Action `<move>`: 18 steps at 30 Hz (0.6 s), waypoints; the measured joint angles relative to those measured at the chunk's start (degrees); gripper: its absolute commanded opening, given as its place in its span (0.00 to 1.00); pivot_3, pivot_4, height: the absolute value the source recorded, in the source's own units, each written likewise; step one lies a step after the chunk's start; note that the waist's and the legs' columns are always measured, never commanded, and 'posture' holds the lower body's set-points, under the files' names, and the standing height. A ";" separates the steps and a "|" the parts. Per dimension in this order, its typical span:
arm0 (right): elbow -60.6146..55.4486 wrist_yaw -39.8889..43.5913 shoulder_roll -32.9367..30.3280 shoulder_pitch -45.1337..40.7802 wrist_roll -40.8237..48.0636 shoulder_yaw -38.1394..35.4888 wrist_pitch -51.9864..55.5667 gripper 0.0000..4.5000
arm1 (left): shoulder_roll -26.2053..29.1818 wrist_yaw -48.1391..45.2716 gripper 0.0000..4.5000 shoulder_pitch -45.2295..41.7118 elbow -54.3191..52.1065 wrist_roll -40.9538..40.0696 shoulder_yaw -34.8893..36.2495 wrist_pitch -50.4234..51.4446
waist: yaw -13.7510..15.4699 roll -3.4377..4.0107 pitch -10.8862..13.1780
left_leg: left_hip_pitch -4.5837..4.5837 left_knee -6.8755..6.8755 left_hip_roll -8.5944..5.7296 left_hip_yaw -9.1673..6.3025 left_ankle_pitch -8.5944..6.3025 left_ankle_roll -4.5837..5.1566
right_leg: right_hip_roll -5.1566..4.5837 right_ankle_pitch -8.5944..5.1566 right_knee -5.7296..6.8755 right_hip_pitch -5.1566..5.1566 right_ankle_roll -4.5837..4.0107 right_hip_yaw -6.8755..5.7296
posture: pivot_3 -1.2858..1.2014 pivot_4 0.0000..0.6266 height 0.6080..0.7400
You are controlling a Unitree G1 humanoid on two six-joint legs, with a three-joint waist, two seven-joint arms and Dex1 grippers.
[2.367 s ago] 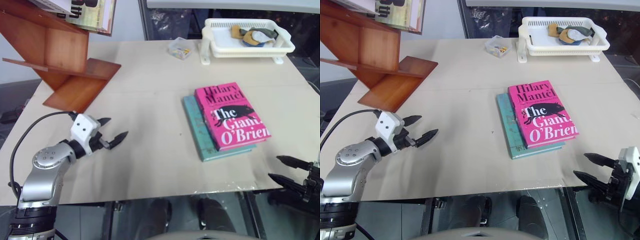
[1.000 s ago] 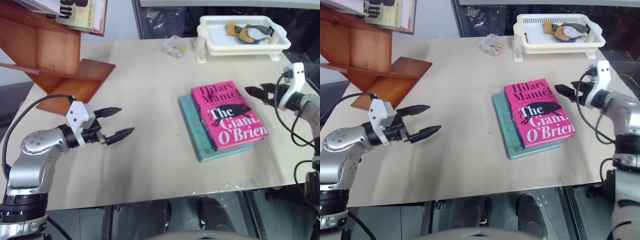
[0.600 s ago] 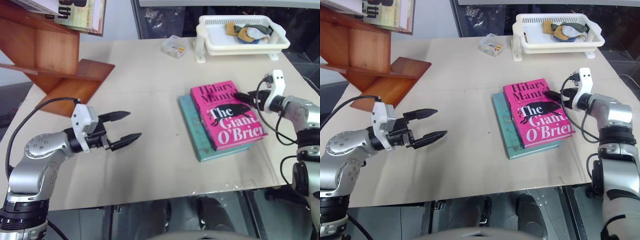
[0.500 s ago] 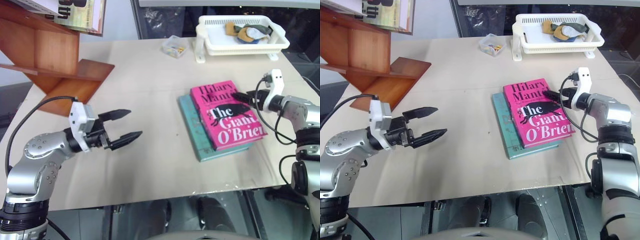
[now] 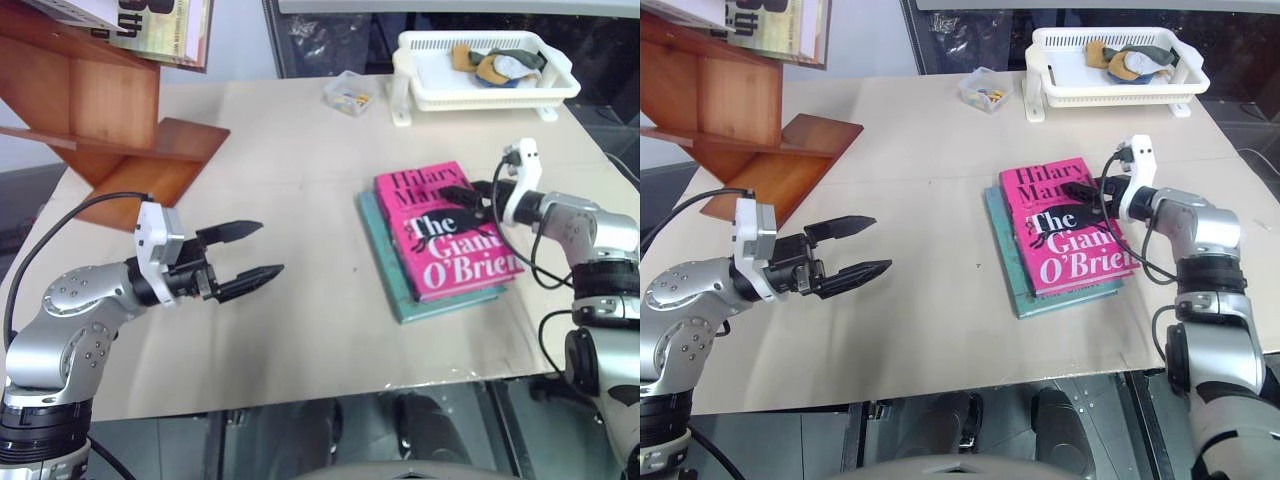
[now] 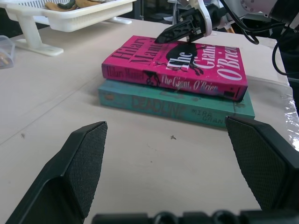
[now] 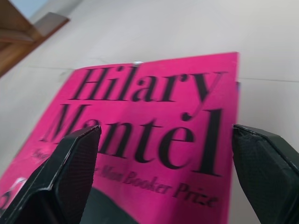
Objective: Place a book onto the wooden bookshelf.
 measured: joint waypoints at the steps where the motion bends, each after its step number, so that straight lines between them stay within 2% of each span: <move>1: -1.03 0.17 0.22 0.43 0.43 0.00 0.55 1.00 | 0.00 -0.02 0.99 0.01 0.01 0.00 -0.01 0.00 | 0.00 0.00 0.00 | 0.00 0.00 0.00 0.00 0.00 0.00 | 0.00 0.00 0.00 0.00 0.00 0.00 | 0.52 0.24 1.00; 18: -9.93 3.39 1.93 3.53 2.52 3.67 3.62 1.00 | -0.46 0.21 0.99 1.10 -0.01 0.01 -0.08 0.01 | 0.00 0.01 0.01 | 0.00 0.00 0.00 -0.01 0.00 0.00 | -0.01 0.00 0.00 -0.01 0.00 -0.01 | 0.52 0.24 1.00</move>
